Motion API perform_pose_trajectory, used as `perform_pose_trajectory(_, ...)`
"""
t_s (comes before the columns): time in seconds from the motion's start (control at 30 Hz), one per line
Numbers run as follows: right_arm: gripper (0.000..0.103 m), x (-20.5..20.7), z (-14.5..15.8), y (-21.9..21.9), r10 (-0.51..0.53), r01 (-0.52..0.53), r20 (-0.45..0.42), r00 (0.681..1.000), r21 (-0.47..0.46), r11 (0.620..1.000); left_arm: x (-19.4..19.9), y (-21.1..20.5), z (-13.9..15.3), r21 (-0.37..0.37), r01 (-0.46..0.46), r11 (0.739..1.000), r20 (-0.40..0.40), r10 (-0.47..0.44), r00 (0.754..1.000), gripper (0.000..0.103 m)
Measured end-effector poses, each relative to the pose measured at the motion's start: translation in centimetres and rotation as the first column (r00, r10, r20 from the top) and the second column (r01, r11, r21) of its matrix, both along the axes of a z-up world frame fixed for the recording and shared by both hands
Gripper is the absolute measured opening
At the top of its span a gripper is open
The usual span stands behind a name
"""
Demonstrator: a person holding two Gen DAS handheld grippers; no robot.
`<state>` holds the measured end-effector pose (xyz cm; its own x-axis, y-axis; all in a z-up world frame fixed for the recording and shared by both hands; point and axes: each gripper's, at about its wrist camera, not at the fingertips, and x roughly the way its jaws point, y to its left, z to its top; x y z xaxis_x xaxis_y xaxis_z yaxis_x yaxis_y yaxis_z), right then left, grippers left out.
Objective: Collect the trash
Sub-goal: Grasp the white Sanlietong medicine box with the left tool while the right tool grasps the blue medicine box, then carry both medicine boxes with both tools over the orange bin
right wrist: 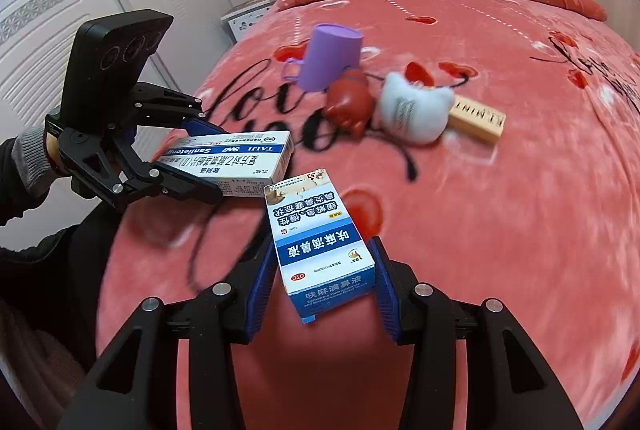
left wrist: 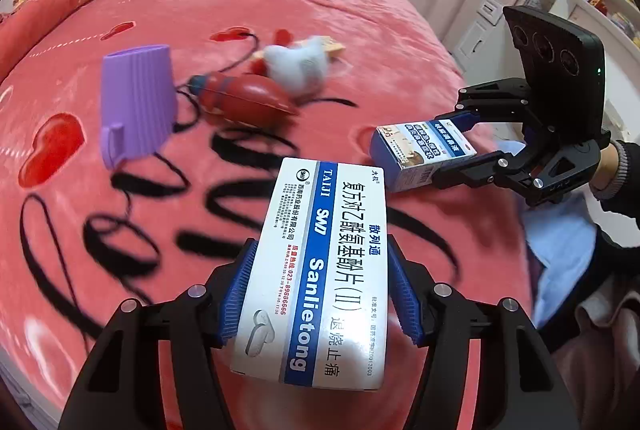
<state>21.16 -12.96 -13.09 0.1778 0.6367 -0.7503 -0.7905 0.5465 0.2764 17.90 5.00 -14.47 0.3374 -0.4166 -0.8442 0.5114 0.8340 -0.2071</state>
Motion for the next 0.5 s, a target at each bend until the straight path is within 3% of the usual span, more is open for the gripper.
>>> perform_pose_trajectory(0.3,0.046,-5.6,3.2,-3.4,-0.046,0.045,0.032,0.998,0.041,0.998,-5.5,-2.6,2.9,0.016,0.035,0.999,0.049,-0.036,0.998,0.063)
perform_pose_trajectory(0.5,0.046,-8.2,5.1,-6.2,-0.095,0.091,0.068,0.993,0.069,0.993,-7.0,-4.9,4.4,0.044,0.075,0.996,0.087,-0.078,0.993,0.063)
